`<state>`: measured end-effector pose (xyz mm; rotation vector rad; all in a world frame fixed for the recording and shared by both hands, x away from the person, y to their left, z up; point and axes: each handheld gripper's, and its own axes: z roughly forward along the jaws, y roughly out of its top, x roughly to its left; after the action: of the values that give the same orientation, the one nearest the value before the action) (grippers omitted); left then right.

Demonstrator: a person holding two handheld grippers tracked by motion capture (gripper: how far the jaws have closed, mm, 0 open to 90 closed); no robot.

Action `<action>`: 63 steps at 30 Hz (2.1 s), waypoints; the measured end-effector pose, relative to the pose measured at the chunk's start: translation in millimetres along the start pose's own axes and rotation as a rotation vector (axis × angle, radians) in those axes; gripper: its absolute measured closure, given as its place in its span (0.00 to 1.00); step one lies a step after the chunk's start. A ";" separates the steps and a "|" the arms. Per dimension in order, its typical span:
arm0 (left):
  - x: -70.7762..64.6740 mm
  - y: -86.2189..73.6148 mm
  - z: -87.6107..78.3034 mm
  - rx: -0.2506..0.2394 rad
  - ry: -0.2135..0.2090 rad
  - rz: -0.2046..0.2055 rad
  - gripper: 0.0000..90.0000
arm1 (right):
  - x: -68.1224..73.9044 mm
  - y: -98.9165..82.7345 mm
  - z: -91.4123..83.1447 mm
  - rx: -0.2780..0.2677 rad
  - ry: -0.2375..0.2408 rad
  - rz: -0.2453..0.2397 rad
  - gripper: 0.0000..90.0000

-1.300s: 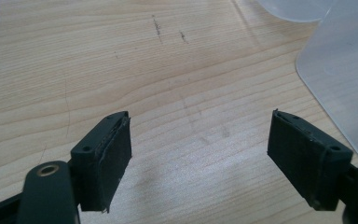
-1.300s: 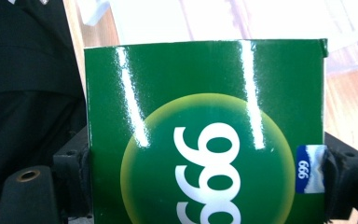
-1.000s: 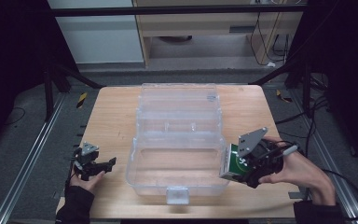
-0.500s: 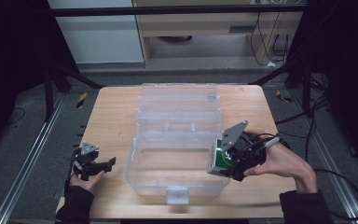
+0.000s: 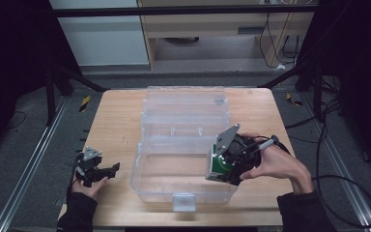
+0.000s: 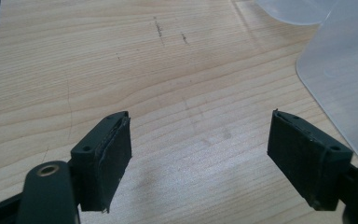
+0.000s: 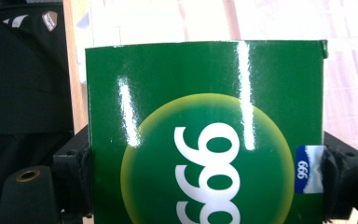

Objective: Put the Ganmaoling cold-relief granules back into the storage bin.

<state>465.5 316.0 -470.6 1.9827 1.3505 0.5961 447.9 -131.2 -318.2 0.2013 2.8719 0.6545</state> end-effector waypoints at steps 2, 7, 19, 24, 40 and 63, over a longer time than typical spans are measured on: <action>0.0 0.0 -0.3 0.002 0.001 0.000 0.24 | 0.2 1.2 4.7 0.019 -0.002 -0.007 0.18; 0.1 0.0 -0.3 -0.001 0.000 -0.002 0.24 | -0.5 1.3 13.8 0.043 0.010 -0.008 0.18; 0.4 -0.1 -0.8 -0.002 0.000 -0.005 0.24 | 0.0 -0.6 27.1 0.071 0.021 -0.037 0.18; 0.8 0.1 -0.9 -0.002 0.001 -0.003 0.24 | -0.7 -6.5 34.6 0.078 0.040 -0.014 0.18; 1.1 0.1 -1.5 -0.003 0.001 -0.003 0.24 | 0.5 -6.0 43.4 0.092 0.065 -0.027 0.18; 0.6 0.3 -0.3 0.003 0.001 0.003 0.24 | -1.5 -4.9 34.5 0.029 0.048 -0.013 0.18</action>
<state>465.7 316.6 -470.2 1.9871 1.3499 0.5964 456.3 -121.5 -350.7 0.1727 2.9279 0.6240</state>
